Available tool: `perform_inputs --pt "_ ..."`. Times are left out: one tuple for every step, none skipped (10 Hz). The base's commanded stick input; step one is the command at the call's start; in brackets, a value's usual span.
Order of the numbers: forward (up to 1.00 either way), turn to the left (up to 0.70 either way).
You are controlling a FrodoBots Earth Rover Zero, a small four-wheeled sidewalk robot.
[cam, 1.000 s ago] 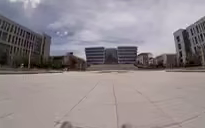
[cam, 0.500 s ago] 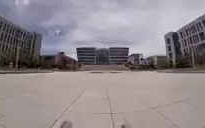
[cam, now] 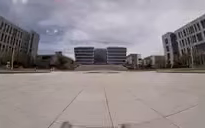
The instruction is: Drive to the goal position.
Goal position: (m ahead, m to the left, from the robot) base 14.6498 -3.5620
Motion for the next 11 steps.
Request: perform_inputs --pt "0.70 0.00" --pt "0.70 0.00" --pt "0.70 0.00" --pt "0.70 0.00" --pt "0.70 0.00" --pt "0.70 0.00" --pt "0.70 0.00" --pt "0.70 0.00" --pt "0.70 0.00" --pt "0.70 0.00" --pt "0.70 0.00"
